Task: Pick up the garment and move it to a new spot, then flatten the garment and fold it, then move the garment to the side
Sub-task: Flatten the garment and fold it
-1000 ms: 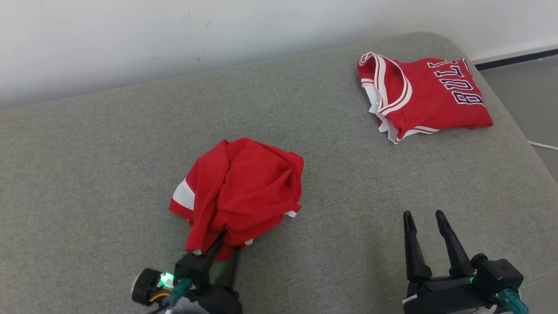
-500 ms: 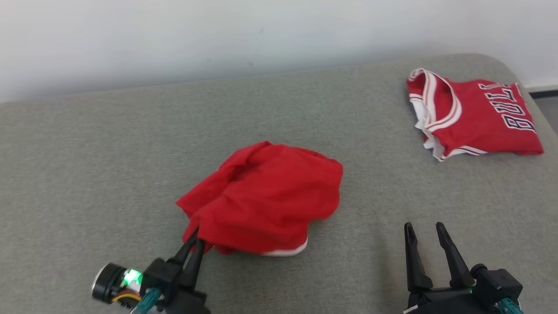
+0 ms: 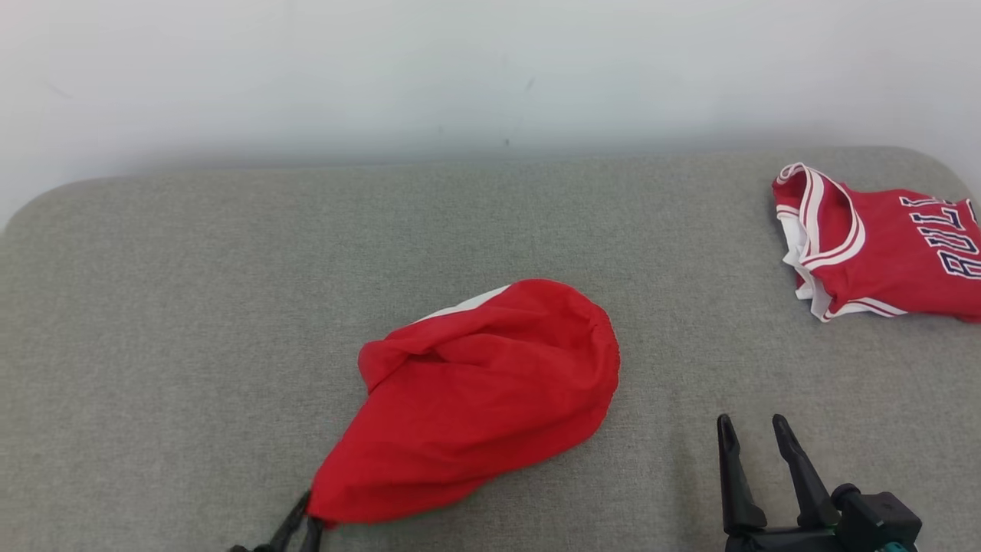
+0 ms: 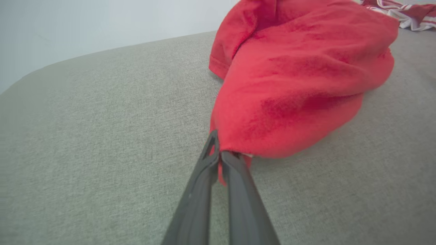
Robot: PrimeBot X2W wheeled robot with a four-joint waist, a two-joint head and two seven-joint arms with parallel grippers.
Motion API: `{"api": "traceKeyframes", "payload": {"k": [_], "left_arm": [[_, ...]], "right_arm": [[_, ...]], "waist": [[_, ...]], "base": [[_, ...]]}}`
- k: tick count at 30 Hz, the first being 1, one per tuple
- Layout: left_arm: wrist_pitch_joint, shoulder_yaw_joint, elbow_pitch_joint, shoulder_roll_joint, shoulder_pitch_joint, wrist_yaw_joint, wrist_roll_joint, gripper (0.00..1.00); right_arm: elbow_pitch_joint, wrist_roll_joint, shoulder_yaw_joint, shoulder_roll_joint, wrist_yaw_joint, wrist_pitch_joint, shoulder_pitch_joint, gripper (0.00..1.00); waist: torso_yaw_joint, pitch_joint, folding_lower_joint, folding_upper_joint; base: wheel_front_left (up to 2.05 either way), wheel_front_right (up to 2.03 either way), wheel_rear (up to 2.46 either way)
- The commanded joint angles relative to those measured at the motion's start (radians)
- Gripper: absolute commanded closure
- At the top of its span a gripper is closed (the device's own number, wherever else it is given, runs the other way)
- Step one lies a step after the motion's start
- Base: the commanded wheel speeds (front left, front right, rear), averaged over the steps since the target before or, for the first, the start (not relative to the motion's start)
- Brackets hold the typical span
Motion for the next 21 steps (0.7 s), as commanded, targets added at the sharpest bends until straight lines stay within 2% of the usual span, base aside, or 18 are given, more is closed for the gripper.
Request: {"api": "traceKeyframes", "payload": {"k": [1,7,10,14,21], "left_arm": [[-0.003,0.013,-0.015,-0.011,0.015,0.006,-0.014,0.00],[-0.003,0.070,-0.078,-0.013,0.043,0.030,-0.013,0.00],[-0.003,0.123,-0.145,-0.032,0.058,0.058,-0.021,0.00],[-0.003,0.169,-0.219,-0.062,0.065,0.073,-0.015,0.00],[-0.003,0.204,-0.270,-0.126,0.077,0.068,0.012,0.00]], "right_arm": [[-0.003,-0.008,-0.008,0.002,-0.003,0.000,0.008,0.00],[-0.009,-0.008,-0.025,0.002,-0.003,0.000,0.015,0.00],[-0.007,-0.008,-0.023,0.002,-0.003,0.000,0.018,0.00],[-0.006,-0.007,-0.023,0.002,-0.003,0.000,0.019,0.00],[0.006,-0.015,-0.012,0.002,-0.003,0.000,0.016,0.00]], "waist": [[0.018,-0.015,0.0001,0.0000],[0.056,-0.030,0.0001,0.0000],[0.070,-0.035,0.0001,0.0000],[0.080,-0.036,0.0001,0.0000],[0.090,-0.035,0.0001,0.0000]], "base": [[0.00,0.00,0.00],[0.00,0.00,0.00],[0.00,0.00,0.00],[0.00,0.00,0.00],[0.00,0.00,0.00]]}}
